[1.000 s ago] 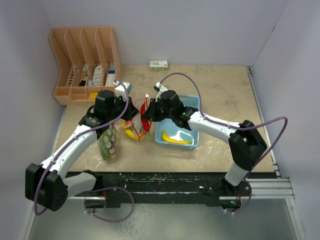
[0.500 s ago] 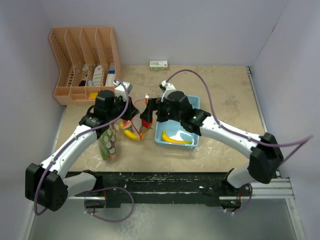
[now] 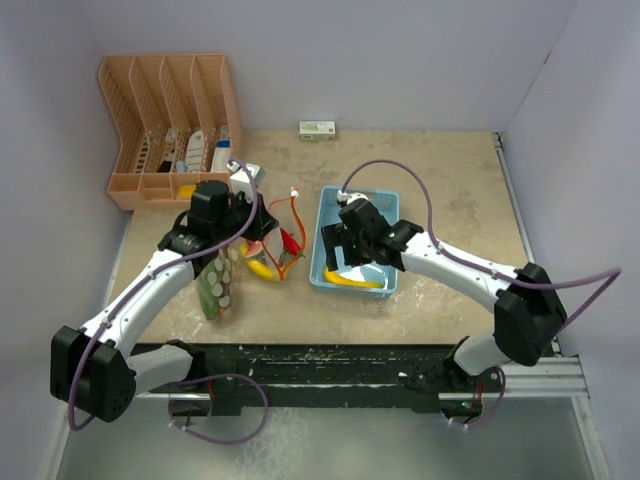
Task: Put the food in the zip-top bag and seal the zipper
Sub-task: Pick up the fake fruit from the bin.
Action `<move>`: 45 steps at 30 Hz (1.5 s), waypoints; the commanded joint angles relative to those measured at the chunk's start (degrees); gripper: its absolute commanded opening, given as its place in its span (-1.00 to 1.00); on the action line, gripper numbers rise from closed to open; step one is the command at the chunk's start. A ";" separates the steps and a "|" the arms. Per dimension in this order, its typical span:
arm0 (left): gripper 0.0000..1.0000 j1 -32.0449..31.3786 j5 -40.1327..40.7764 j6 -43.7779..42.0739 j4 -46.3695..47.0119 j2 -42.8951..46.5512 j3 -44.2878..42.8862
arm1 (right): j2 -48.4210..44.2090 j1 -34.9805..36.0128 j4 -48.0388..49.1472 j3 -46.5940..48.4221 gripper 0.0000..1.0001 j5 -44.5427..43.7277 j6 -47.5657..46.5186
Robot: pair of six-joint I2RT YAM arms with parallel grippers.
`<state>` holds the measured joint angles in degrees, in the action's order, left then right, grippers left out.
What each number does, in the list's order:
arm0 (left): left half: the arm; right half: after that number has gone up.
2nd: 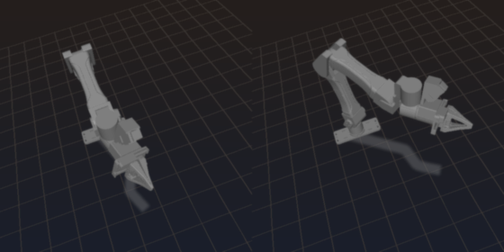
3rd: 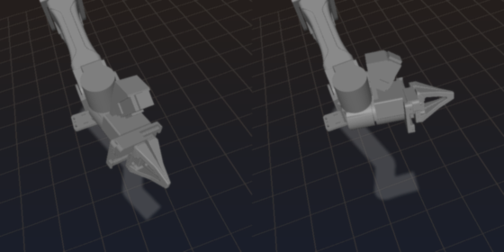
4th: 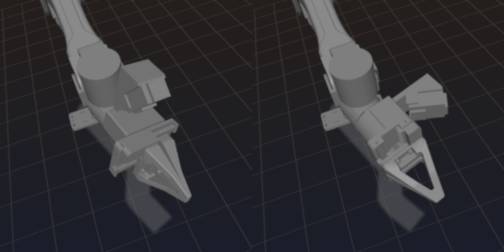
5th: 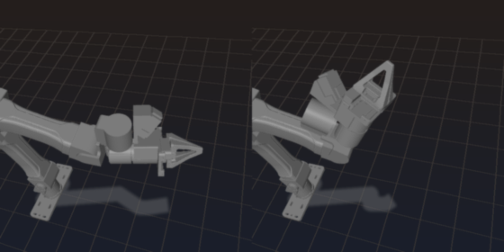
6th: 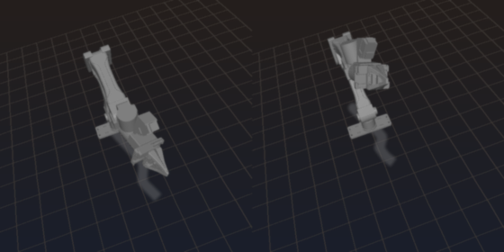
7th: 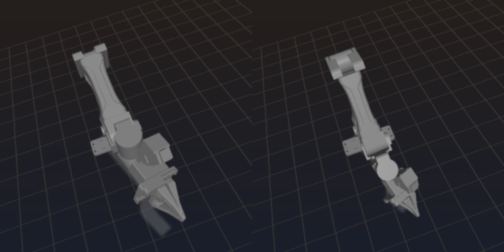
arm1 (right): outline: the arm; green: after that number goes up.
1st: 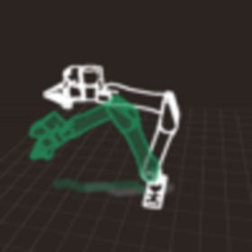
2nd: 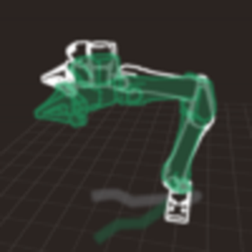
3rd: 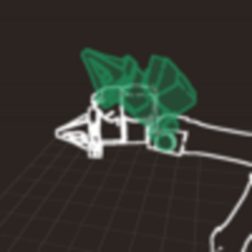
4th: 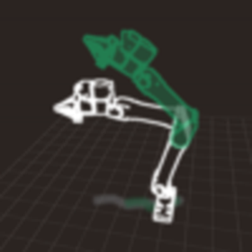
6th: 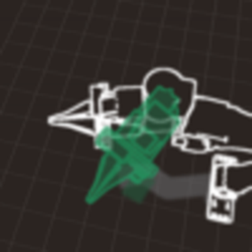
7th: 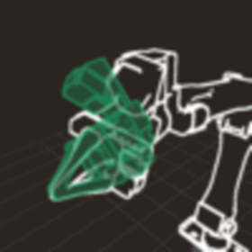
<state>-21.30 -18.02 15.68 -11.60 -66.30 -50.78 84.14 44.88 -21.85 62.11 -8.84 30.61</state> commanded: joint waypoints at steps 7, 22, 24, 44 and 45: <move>-1.00 0.07 -0.69 -0.21 2.36 -0.12 -1.38 | 6.48 -0.43 -2.02 0.71 1.00 6.66 -10.03; -1.00 0.10 0.17 -0.48 1.66 -0.22 -1.39 | 13.10 -0.36 5.87 -2.56 0.80 5.39 -10.91; -1.00 0.07 0.11 -0.48 1.87 -0.37 -1.37 | 13.46 -0.37 6.33 -2.84 0.65 5.21 -10.77; -1.00 0.12 0.08 -0.57 1.38 0.08 -1.41 | 4.00 -2.05 5.17 3.88 -1.00 -9.05 -6.11; -1.00 0.11 0.18 -0.49 1.40 0.13 -1.42 | 1.03 -2.11 6.61 3.73 -1.00 -8.04 -6.43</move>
<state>-21.30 -17.78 15.49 -11.68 -67.07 -50.78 95.44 43.62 -18.02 62.15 -14.52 23.86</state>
